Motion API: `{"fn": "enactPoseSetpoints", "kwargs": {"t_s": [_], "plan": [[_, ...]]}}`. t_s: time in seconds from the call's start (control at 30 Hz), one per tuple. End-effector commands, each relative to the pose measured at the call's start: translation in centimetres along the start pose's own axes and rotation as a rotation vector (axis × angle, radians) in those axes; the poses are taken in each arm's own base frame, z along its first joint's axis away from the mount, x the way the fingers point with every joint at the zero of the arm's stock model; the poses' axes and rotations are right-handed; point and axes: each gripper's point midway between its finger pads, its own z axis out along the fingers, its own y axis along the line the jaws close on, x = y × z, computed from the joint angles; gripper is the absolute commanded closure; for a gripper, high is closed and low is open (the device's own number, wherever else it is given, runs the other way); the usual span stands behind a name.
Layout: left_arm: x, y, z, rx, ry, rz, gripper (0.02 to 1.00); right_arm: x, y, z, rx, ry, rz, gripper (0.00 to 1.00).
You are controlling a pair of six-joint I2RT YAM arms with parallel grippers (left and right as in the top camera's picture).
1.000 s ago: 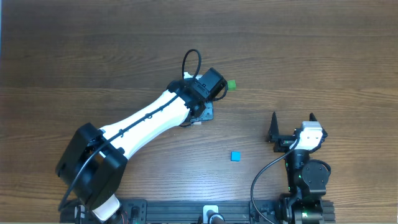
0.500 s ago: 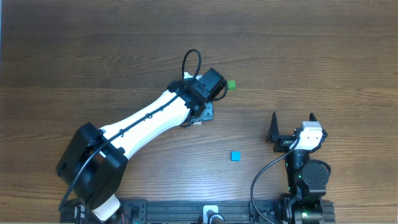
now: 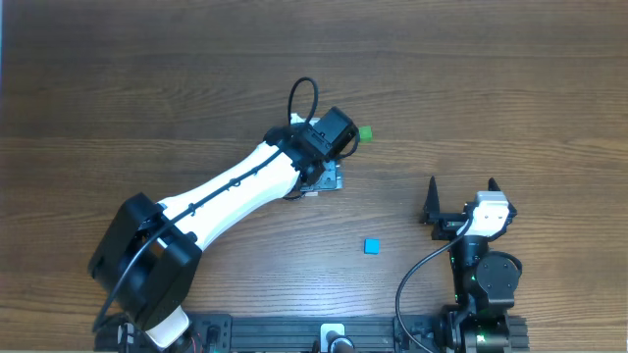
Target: Stack Cubes
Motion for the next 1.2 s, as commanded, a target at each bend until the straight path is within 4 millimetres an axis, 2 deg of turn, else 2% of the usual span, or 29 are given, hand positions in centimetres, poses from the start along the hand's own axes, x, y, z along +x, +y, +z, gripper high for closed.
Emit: {"fn": "enactPoseSetpoints", "kwargs": {"t_s": [0.03, 0.2, 0.37, 0.53, 0.6, 0.73, 0.87, 0.97, 1.07, 1.2], "plan": [[-1.4, -0.7, -1.2, 0.033, -0.052, -0.002, 0.023, 0.2, 0.0, 0.0, -0.003, 0.0, 0.006, 0.007], [-3.8, 0.6, -4.0, 0.067, -0.126, -0.04, 0.023, 0.2, 0.0, 0.0, -0.003, 0.0, 0.006, 0.007], [-8.0, 4.5, -8.1, 0.084, -0.259, -0.093, 0.02, 0.2, 0.0, 0.0, -0.003, 0.0, 0.006, 0.009], [-12.0, 9.5, -13.7, 0.081, -0.45, -0.156, 0.02, 0.2, 0.0, 0.0, -0.003, 0.0, 0.006, 0.009], [-13.4, 11.6, -16.7, 0.07, -0.556, -0.18, 0.023, 0.2, 0.0, 0.0, -0.003, 0.0, 0.006, 0.018], [-14.8, 13.9, -21.4, 0.082, -0.736, -0.168, 0.02, 0.2, 0.0, 0.0, -0.003, 0.0, 0.006, 0.009], [-14.8, 15.9, -25.6, 0.109, -0.92, -0.132, 0.023, 0.2, 0.0, 0.0, -0.003, 0.0, 0.006, 0.007], [-13.6, 16.9, -28.0, 0.15, -1.046, -0.073, 0.02, 0.2, 0.0, 0.0, -0.003, 0.0, 0.006, 0.009], [-11.9, 17.9, -28.8, 0.168, -1.126, -0.038, 0.02, 0.2, 0.0, 0.0, -0.003, 0.0, 0.006, 0.007], [-8.7, 19.2, -28.2, 0.183, -1.202, -0.002, 0.02, 0.2, 0.0, 0.0, -0.003, 0.0, 0.006, 0.009]]}}
